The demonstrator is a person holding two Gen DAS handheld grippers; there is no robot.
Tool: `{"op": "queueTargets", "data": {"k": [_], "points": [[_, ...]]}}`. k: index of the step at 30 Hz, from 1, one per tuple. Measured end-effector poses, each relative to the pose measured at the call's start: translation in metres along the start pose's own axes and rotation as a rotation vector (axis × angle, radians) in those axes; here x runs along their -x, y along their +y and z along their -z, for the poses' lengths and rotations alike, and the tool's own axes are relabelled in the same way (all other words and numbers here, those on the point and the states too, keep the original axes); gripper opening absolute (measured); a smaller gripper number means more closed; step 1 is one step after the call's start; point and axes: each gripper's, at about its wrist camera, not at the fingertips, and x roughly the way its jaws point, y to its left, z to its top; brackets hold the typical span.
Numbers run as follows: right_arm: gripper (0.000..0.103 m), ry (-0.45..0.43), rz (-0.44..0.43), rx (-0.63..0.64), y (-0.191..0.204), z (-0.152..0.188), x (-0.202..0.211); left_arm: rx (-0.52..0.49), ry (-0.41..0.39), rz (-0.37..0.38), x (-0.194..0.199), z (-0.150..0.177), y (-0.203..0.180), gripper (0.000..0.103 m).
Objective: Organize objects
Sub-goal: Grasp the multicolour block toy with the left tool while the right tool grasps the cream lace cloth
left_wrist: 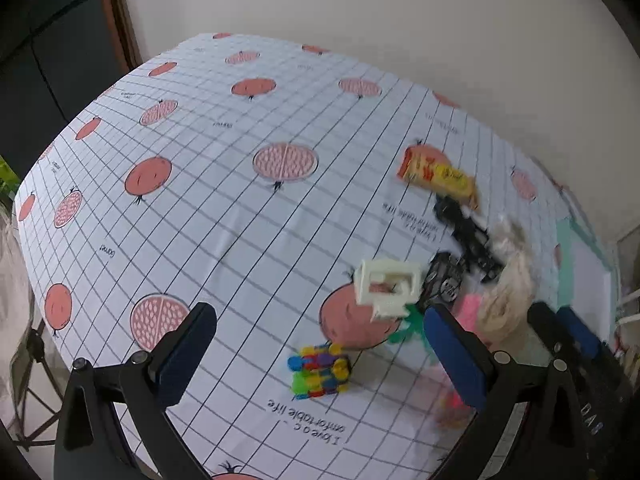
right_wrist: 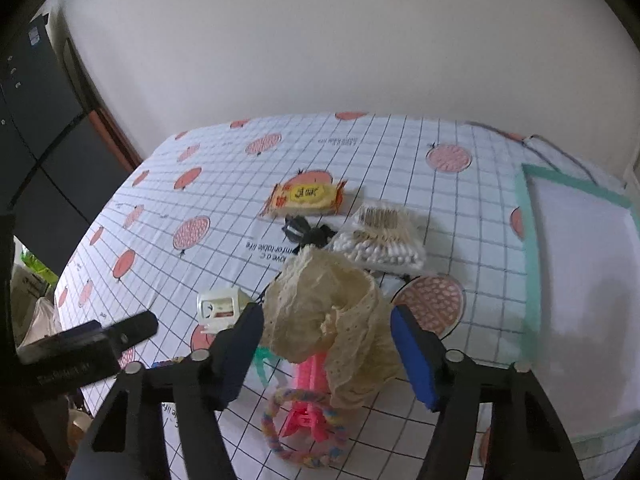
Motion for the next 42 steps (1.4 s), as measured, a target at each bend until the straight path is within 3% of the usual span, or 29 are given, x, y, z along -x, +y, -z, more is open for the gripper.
{"op": "queueTargets", "data": {"k": [7, 13, 17, 20, 25, 28, 33, 42], "points": [[0.052, 0.043, -0.034, -0.027, 0.001, 0.004, -0.019, -0.023, 0.080, -0.039, -0.024, 0.011, 0.004, 0.103], [0.044, 0.054, -0.009, -0.015, -0.002, 0.007, -0.025, -0.005, 0.146, 0.026, -0.040, 0.020, 0.012, 0.102], [0.037, 0.065, -0.009, -0.026, -0.007, 0.009, -0.029, -0.025, 0.161, 0.029, -0.044, 0.024, 0.012, 0.101], [0.034, 0.073, -0.022, -0.048, -0.010, 0.011, -0.033, -0.030, 0.187, 0.044, -0.050, 0.028, 0.011, 0.092], [0.029, 0.090, -0.026, -0.054, -0.012, 0.015, -0.036, -0.044, 0.218, 0.037, -0.056, 0.034, 0.012, 0.090], [0.029, 0.099, -0.037, -0.071, -0.015, 0.017, -0.038, -0.043, 0.227, 0.037, -0.058, 0.037, 0.013, 0.076], [0.029, 0.105, -0.045, -0.077, -0.016, 0.018, -0.040, -0.069, 0.221, 0.019, -0.055, 0.040, 0.011, 0.073], [0.026, 0.106, -0.062, -0.091, -0.020, 0.019, -0.040, -0.097, 0.200, 0.027, -0.048, 0.044, 0.011, 0.048]]}}
